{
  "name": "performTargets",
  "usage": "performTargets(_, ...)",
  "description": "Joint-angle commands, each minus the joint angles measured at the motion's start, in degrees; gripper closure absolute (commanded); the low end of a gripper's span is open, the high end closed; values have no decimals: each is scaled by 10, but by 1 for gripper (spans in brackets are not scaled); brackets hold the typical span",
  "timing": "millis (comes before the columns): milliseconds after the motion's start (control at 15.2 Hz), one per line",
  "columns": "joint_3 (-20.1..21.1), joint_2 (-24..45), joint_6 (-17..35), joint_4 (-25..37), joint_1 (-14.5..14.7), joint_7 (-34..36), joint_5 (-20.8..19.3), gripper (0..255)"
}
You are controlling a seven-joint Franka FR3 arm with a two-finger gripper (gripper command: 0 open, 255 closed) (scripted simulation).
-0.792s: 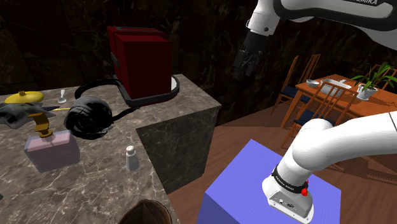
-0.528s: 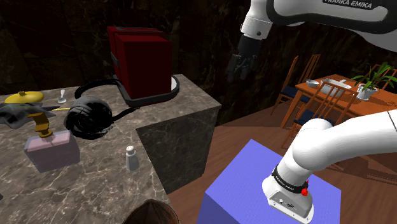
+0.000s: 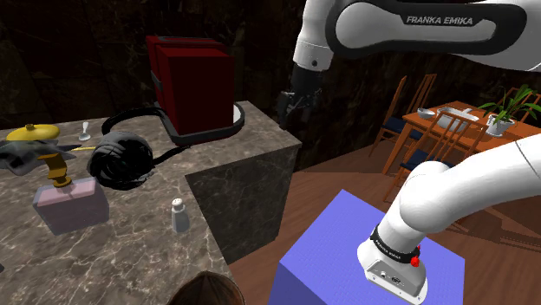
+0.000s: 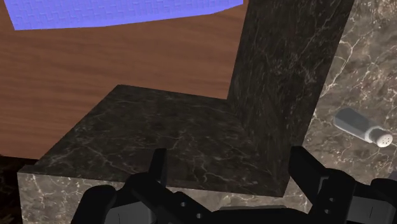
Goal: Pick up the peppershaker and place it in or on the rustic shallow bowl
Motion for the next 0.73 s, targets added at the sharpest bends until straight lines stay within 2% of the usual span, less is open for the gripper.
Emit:
performTargets(0,29,29,21,8,3,33,3,0)
performTargets(330,96,110,65,42,3,112,-7,0)
performTargets(660,160,211,99,94,-1,201,-46,0)
